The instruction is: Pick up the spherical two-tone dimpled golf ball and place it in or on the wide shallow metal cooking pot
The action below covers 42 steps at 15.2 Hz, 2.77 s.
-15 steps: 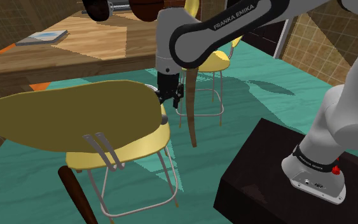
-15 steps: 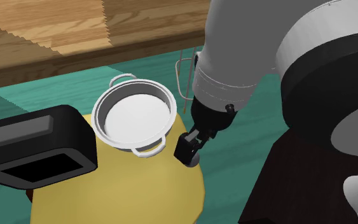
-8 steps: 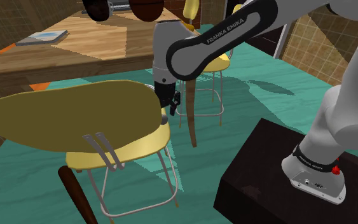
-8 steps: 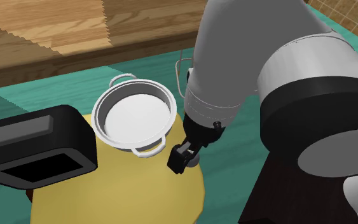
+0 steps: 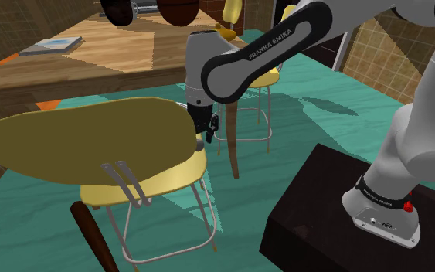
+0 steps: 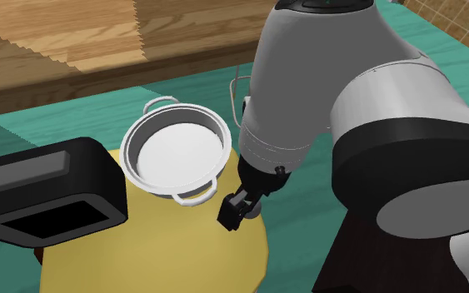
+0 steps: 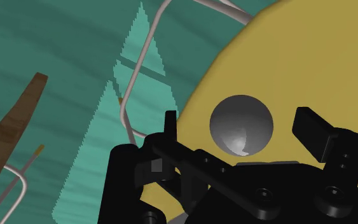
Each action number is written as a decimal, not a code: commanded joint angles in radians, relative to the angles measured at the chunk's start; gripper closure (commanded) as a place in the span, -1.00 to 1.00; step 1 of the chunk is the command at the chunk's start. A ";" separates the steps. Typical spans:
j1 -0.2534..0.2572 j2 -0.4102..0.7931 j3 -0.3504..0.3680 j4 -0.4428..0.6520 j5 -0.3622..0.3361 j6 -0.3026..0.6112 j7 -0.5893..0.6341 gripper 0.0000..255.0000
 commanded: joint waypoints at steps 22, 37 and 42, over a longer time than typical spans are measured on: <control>-0.004 -0.059 -0.002 0.081 0.005 -0.138 0.011 1.00; -0.017 0.017 -0.016 0.329 -0.025 -0.314 0.016 1.00; -0.021 0.220 -0.036 0.604 -0.070 -0.395 -0.001 1.00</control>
